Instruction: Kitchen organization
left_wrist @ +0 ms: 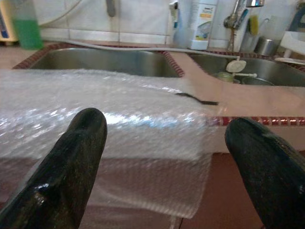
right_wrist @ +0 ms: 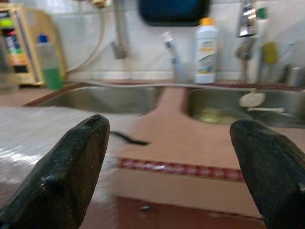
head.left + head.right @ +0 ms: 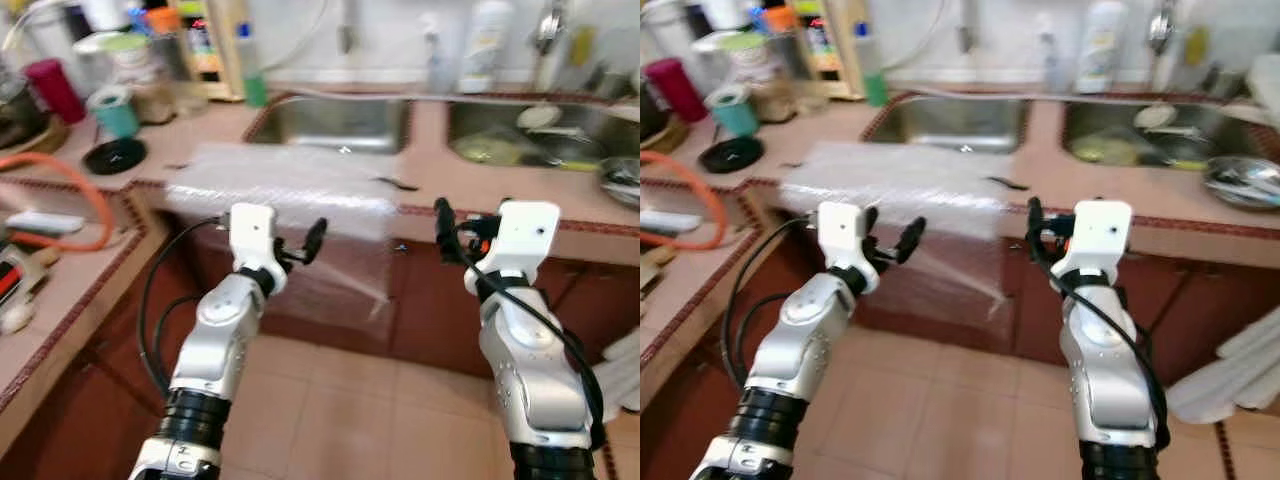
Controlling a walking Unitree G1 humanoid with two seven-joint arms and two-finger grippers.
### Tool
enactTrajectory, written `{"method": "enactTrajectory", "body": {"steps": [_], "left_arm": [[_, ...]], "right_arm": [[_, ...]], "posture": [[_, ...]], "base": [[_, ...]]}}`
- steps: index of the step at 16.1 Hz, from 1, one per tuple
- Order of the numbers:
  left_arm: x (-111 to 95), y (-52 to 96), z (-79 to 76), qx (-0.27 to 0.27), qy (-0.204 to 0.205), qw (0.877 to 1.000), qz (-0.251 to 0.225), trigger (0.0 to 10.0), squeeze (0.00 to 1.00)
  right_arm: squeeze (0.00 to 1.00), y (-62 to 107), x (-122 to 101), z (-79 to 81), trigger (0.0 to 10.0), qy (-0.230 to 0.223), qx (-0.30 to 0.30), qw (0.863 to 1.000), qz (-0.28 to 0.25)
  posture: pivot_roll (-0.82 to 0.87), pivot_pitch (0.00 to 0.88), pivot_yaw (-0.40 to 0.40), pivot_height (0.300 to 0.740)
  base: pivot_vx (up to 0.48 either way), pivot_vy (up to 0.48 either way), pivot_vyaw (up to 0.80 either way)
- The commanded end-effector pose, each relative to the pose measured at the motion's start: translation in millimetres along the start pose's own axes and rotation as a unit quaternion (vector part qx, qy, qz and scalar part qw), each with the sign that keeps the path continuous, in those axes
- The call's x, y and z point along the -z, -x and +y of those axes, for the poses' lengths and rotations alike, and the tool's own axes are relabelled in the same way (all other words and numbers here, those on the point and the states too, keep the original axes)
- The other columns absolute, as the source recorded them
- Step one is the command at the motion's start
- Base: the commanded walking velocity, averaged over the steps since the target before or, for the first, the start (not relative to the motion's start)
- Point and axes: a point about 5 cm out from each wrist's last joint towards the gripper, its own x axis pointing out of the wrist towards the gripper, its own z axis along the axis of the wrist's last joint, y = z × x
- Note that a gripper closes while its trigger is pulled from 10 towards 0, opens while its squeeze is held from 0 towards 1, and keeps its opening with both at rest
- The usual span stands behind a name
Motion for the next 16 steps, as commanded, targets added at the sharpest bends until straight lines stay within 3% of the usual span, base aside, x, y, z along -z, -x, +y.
{"method": "enactTrajectory", "body": {"steps": [1,6,11,16], "left_arm": [[-2.9,-2.3,-5.0,0.011,0.002,1.0,-0.004,10.0,0.0],[-1.9,-2.2,-7.5,0.018,0.003,1.0,0.0,10.0,0.0],[1.6,-1.5,-3.9,0.005,0.011,1.0,0.01,10.0,0.0],[1.2,-2.2,2.1,-0.006,0.009,1.0,0.01,10.0,0.0]], "right_arm": [[0.0,0.1,1.4,-3.0,10.0,0.003,0.007,1.0,0.004],[0.0,0.6,1.9,-4.0,10.0,0.006,0.008,1.0,0.006],[0.0,1.4,4.1,-3.3,10.0,0.005,0.006,1.0,0.009],[0.0,3.5,9.9,-3.6,10.0,0.007,0.006,1.0,0.018]], "posture": [[-0.1,0.0,0.133,0.74],[-0.1,0.0,0.133,0.74],[-0.1,0.0,0.13,0.74],[-0.1,0.0,0.131,0.74]], "base": [[0.0,-0.345,-0.8],[0.0,-0.286,-0.8],[0.0,0.0,-0.79],[0.0,0.0,-0.08]]}}
